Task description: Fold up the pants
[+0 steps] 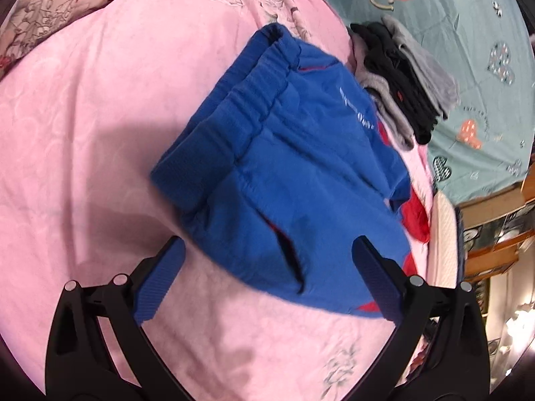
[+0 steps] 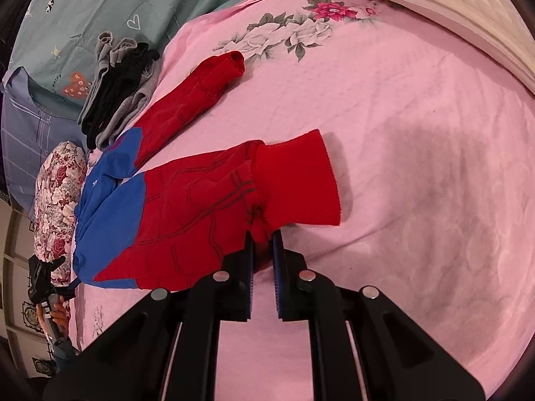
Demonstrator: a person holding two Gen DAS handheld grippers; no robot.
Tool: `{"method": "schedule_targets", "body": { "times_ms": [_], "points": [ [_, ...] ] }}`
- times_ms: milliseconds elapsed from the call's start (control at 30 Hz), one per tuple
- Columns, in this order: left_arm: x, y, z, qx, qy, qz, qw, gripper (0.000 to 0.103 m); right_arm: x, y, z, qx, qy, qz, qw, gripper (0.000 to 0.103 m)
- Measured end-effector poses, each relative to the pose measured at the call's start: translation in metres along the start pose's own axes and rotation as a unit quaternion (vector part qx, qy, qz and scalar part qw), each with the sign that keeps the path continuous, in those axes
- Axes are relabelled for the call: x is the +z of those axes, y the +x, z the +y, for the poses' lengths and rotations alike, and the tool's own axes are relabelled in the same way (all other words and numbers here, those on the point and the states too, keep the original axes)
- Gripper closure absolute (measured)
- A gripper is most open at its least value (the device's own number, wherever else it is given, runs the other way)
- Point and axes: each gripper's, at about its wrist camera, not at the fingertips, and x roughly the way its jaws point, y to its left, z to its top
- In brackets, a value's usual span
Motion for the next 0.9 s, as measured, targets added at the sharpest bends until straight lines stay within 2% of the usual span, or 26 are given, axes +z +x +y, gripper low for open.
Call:
{"method": "schedule_targets", "body": {
  "times_ms": [133, 200, 233, 267, 333, 500, 733, 800, 833, 900],
  "points": [
    [0.008, 0.006, -0.001, -0.011, -0.027, -0.034, 0.999, 0.003, -0.002, -0.001, -0.001, 0.005, 0.005, -0.003, 1.0, 0.092],
    [0.009, 0.006, -0.005, 0.004, -0.024, -0.046, 0.9986, 0.01, -0.001, -0.001, -0.002, 0.009, 0.008, -0.004, 1.0, 0.092],
    [0.009, 0.005, -0.007, 0.013, -0.017, -0.053, 0.9984, 0.046, -0.001, -0.002, -0.002, 0.011, 0.01, -0.005, 1.0, 0.092],
    [0.009, 0.006, -0.007, 0.016, -0.012, -0.049, 0.9986, 0.089, -0.002, -0.004, -0.002, 0.012, 0.01, -0.009, 1.0, 0.092],
    [0.01, 0.009, 0.002, 0.008, -0.034, -0.036, 0.9987, 0.09, -0.002, -0.008, 0.0, 0.017, 0.009, -0.015, 1.0, 0.092],
    [0.007, -0.006, 0.001, -0.005, -0.04, -0.056, 0.9976, 0.091, -0.004, -0.033, 0.008, 0.036, 0.002, -0.032, 0.999, 0.092],
    [-0.001, -0.063, -0.007, -0.04, -0.02, -0.099, 0.9941, 0.092, -0.018, -0.076, 0.017, 0.053, -0.006, -0.052, 0.997, 0.093],
    [-0.006, -0.073, -0.009, -0.045, -0.006, -0.1, 0.9939, 0.092, -0.026, -0.077, 0.018, 0.053, -0.022, -0.034, 0.998, 0.092],
    [-0.01, -0.076, -0.008, -0.037, -0.002, -0.102, 0.9941, 0.092, -0.034, -0.073, 0.019, 0.044, -0.038, -0.011, 0.998, 0.089],
    [-0.016, -0.073, -0.003, -0.01, 0.016, -0.093, 0.9955, 0.09, -0.045, -0.067, 0.021, -0.008, -0.058, 0.02, 0.998, 0.077]
  ]
}}
